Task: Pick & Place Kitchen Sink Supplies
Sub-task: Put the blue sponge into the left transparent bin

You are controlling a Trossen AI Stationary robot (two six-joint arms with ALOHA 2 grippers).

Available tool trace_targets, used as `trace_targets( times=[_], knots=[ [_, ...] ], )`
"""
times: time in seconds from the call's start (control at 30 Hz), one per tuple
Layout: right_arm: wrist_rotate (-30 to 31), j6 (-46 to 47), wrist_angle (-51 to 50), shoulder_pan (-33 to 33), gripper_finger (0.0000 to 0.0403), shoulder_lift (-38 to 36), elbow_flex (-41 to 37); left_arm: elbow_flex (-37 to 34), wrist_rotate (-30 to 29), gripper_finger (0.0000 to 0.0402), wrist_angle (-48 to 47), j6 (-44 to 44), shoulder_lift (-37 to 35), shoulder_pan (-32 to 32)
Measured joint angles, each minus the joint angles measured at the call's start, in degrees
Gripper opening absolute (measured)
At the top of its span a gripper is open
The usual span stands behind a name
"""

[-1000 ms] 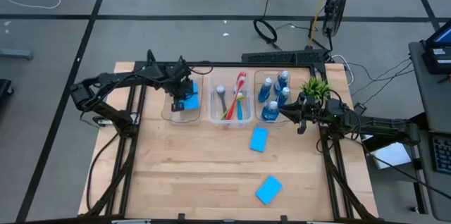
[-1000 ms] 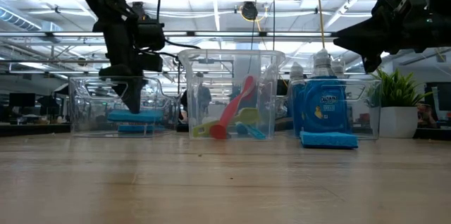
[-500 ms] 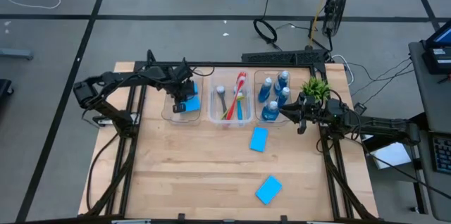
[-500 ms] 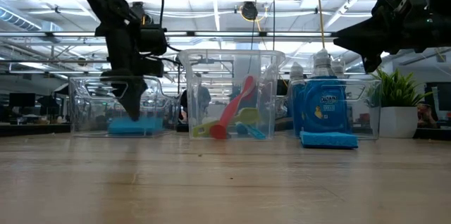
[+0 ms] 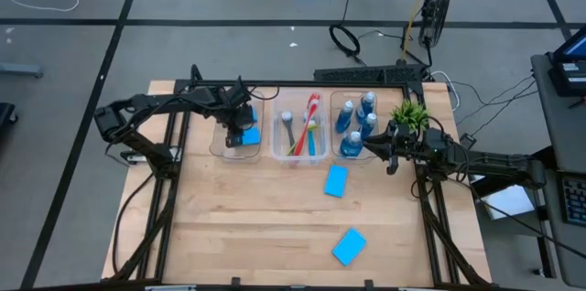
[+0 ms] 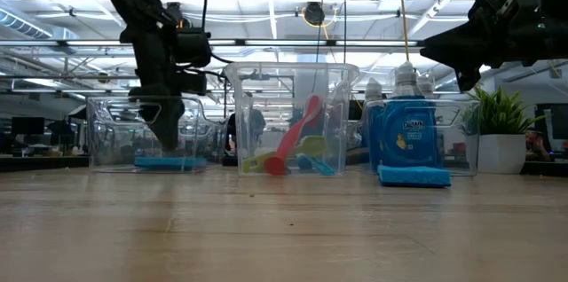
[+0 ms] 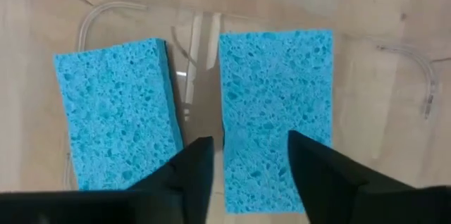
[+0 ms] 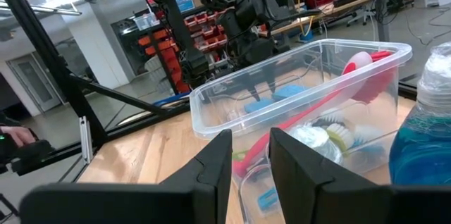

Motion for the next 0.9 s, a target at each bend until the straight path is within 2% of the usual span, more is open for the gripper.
trace_targets(
  times=[0.2, 0.37, 0.63, 0.77, 0.9],
  knots=[
    [-1.13, -0.35, 0.36, 0.0, 0.0086, 0.0, 0.0, 1.27, -4.3, 0.0246, -1.63, -0.42, 0.0, -0.05],
    [-4.31, -1.67, 4.35, 0.0, 0.0086, -0.02, 0.0, 2.3, -4.91, 0.0283, -2.39, -0.42, 0.0, -0.66],
    [-5.08, -1.57, 9.15, 0.0, 0.0086, -0.02, 0.03, 9.12, -13.42, 0.0315, -12.18, -1.18, 0.0, -3.22],
    [-8.63, -1.46, 10.71, 0.03, 0.0086, 0.0, 0.04, 13.96, -14.65, 0.0324, -18.82, -4.47, 0.0, -4.98],
    [-8.98, -1.46, 13.62, 1.14, 0.0086, 0.0, 0.04, 19.16, -14.88, 0.0328, -26.24, -8.6, 0.0, -6.85]
  ],
)
